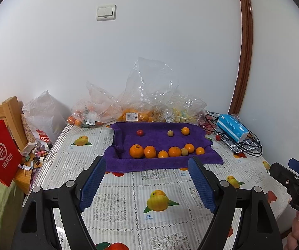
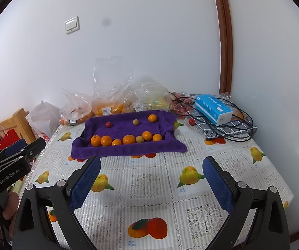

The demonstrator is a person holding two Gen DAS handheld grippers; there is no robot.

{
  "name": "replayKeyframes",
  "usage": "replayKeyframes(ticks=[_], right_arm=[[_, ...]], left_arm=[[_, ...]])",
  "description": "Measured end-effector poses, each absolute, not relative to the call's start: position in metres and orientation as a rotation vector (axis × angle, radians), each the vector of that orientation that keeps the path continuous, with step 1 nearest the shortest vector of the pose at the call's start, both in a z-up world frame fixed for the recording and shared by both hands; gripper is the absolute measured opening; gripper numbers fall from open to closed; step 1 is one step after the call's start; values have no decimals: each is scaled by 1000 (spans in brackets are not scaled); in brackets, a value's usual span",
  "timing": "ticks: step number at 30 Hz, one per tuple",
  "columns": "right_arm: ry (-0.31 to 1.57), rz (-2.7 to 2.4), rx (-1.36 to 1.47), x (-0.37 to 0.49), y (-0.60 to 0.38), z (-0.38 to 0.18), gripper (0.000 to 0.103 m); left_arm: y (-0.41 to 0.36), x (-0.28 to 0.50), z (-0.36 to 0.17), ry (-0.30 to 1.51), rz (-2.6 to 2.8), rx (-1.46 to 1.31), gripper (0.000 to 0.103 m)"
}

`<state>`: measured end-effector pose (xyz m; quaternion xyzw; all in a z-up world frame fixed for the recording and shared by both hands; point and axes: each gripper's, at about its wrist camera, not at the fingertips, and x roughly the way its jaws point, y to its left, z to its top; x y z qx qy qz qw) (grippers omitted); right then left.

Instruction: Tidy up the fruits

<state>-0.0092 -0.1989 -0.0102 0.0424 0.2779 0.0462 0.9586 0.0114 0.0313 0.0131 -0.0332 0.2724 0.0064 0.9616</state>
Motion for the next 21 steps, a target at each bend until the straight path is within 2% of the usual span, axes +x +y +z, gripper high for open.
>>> replayKeyframes(ticks=[21], right_arm=[[560,95,86,-10,-198,-9,98]], left_arm=[[33,11,14,551,11,-68,80]])
